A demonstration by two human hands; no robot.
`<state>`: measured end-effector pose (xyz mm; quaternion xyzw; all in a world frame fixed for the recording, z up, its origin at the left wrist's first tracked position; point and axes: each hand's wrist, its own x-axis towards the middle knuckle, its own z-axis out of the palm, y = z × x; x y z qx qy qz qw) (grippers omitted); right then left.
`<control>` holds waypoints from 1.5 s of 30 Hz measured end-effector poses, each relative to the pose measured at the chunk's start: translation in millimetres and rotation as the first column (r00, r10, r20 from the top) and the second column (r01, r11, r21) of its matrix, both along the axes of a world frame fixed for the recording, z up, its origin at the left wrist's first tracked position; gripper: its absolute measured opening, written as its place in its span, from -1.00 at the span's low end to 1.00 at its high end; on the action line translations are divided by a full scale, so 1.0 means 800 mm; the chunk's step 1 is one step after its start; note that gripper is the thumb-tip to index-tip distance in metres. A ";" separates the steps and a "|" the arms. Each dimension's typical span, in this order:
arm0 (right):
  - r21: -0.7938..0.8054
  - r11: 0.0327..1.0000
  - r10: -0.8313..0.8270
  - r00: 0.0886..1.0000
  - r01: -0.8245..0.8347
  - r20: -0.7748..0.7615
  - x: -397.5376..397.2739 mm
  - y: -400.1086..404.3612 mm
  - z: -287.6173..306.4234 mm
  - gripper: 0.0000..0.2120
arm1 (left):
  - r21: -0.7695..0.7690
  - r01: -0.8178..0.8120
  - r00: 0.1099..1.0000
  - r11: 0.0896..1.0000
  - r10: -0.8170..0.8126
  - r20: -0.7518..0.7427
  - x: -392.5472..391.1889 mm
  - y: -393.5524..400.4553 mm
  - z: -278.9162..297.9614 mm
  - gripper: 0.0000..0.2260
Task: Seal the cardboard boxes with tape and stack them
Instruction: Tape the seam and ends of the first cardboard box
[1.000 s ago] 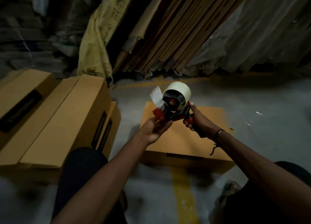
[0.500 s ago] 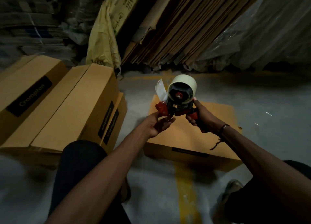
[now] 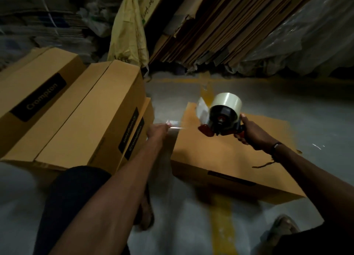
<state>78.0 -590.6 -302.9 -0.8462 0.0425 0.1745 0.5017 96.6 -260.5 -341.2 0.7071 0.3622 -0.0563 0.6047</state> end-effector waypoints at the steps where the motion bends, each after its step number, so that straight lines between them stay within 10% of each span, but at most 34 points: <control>1: -0.037 0.999 -0.015 1.000 0.015 -0.004 0.008 -0.012 -0.008 -0.15 | 0.036 0.011 1.000 0.999 -0.011 0.001 0.007 0.014 -0.008 -0.68; 10: -0.262 0.965 -0.012 1.000 0.014 0.009 0.060 -0.039 -0.095 -0.11 | 0.070 0.071 0.992 0.995 -0.078 0.096 0.070 0.011 -0.096 -0.77; 16: -0.428 0.901 -0.049 0.997 0.070 0.058 0.092 -0.043 -0.158 -0.49 | 0.188 0.082 0.985 0.979 -0.108 0.134 0.103 0.004 -0.150 -0.83; 29: -0.524 0.850 -0.010 0.997 0.052 0.082 0.126 -0.035 -0.210 -0.30 | 0.314 0.074 0.974 0.946 -0.137 0.182 0.131 0.007 -0.214 -0.85; 45: -0.618 0.784 0.135 0.987 -0.051 0.089 0.138 -0.038 -0.208 -0.34 | 0.232 0.223 0.954 0.947 -0.163 -0.253 0.133 -0.016 -0.242 -0.67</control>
